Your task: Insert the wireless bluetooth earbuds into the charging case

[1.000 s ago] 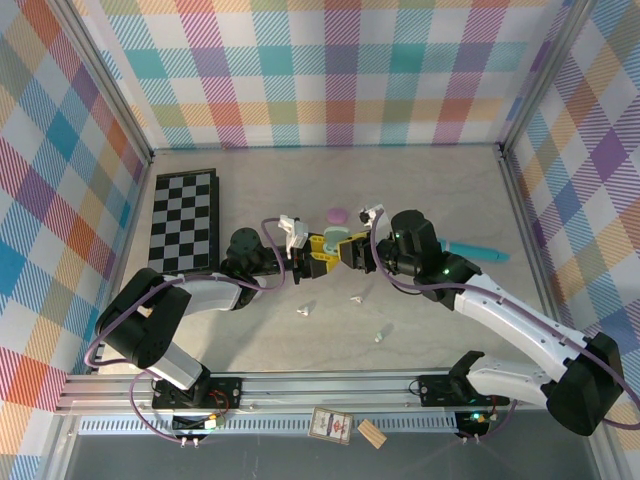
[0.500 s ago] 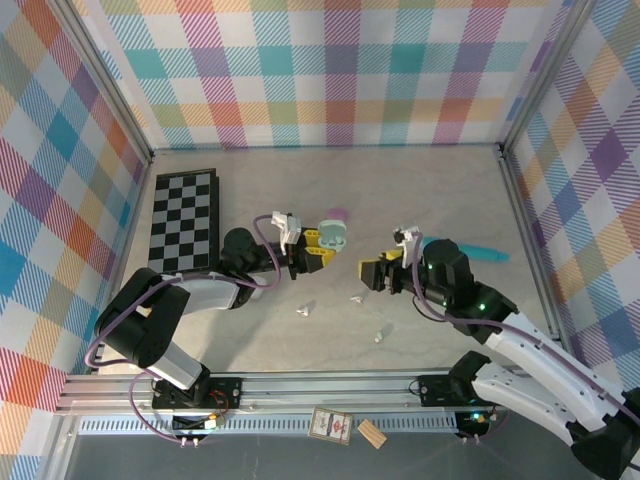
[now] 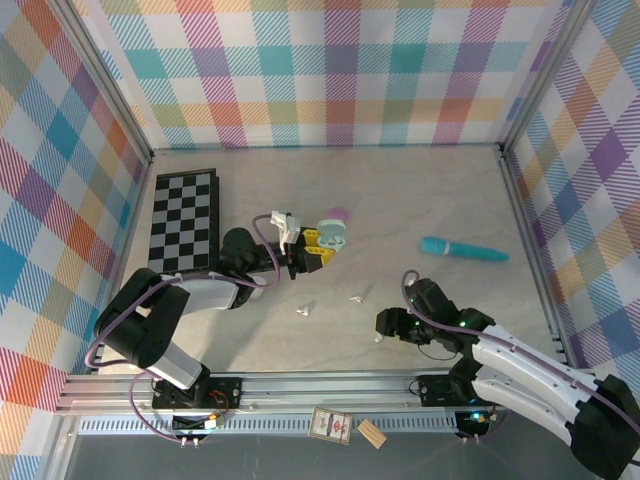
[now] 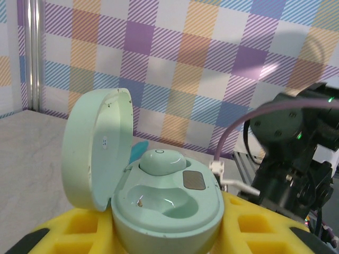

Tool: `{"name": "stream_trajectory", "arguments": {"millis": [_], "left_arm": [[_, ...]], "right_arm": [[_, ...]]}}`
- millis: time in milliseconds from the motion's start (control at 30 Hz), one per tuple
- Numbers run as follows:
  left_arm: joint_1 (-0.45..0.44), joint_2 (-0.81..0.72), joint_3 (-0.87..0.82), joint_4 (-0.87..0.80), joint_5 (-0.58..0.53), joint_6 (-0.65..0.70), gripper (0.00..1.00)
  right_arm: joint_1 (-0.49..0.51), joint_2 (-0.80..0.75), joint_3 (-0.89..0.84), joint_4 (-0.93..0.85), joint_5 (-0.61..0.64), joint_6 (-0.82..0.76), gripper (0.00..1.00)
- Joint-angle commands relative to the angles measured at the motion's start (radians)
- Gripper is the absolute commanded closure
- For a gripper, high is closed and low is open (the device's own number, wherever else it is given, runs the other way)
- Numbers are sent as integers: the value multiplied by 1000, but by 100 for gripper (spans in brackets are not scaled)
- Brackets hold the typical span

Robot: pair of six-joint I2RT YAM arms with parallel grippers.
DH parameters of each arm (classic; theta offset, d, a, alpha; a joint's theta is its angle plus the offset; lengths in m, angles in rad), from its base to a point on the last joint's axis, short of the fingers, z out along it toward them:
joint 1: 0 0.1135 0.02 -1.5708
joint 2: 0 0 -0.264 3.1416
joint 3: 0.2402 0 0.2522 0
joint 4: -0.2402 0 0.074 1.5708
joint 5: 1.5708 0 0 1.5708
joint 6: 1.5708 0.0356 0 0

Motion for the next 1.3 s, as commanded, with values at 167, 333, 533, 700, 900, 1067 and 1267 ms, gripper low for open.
{"name": "stream_trajectory", "arguments": {"millis": [167, 333, 533, 700, 900, 1067, 1267], "left_arm": [[7, -43, -13, 44, 2, 5, 71], [9, -43, -10, 42, 4, 8, 71], [7, -41, -11, 46, 4, 9, 71], [9, -42, -12, 54, 5, 8, 71], [8, -48, -12, 54, 5, 7, 71], [9, -50, -16, 51, 3, 10, 71], [9, -49, -23, 50, -1, 13, 71]], "right_arm": [[0, 103, -41, 222, -101, 112, 51], [0, 155, -47, 247, -114, 110, 55], [0, 175, -51, 254, -128, 98, 56], [-1, 211, -52, 269, -152, 82, 59], [0, 278, -45, 260, -148, 63, 63], [-1, 300, -41, 255, -140, 63, 72], [-1, 285, -32, 215, -125, 53, 80]]}}
